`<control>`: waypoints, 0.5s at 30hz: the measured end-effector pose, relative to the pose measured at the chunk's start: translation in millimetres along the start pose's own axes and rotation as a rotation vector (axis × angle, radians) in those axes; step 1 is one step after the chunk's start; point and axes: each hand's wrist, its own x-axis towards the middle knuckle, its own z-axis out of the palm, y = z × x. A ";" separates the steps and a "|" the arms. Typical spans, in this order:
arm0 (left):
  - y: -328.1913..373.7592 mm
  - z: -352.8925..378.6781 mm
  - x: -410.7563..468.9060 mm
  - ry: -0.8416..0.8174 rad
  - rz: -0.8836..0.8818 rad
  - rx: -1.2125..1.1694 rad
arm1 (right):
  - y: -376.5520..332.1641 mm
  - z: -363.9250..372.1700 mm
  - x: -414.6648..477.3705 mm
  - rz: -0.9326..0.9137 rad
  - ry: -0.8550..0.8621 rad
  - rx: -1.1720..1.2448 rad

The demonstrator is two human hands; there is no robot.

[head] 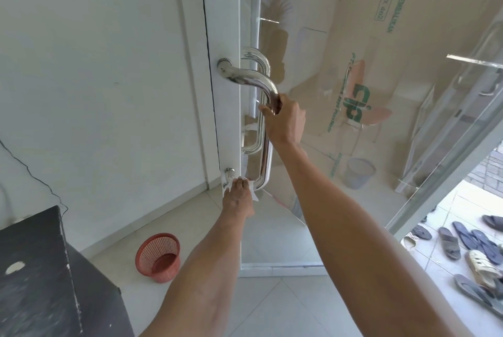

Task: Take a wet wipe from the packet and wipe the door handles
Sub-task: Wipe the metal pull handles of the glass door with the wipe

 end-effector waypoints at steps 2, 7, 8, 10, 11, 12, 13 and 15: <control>0.3 -0.5 0.5 -0.003 -0.006 -0.001 | -0.3 0.2 0.5 0.003 -0.002 -0.001; 0.5 -0.3 1.5 -0.012 -0.007 -0.016 | 28.9 10.0 -20.5 0.148 -0.176 -0.094; 0.4 1.0 2.0 -0.006 -0.009 -0.030 | 42.1 14.1 -29.7 0.184 -0.223 -0.139; -0.7 3.2 2.2 0.015 -0.014 -0.053 | 75.2 19.0 -52.5 0.305 -0.290 -0.209; -1.1 3.5 3.0 0.008 -0.012 -0.061 | 92.3 19.6 -66.7 0.373 -0.319 -0.220; -2.0 4.1 3.8 -0.008 -0.009 -0.063 | 110.4 20.4 -82.0 0.420 -0.356 -0.229; -2.3 4.9 4.9 -0.012 -0.006 -0.053 | 125.4 18.5 -96.0 0.434 -0.402 -0.243; -2.1 4.3 7.4 0.002 -0.002 -0.023 | 142.0 16.4 -114.8 0.410 -0.458 -0.268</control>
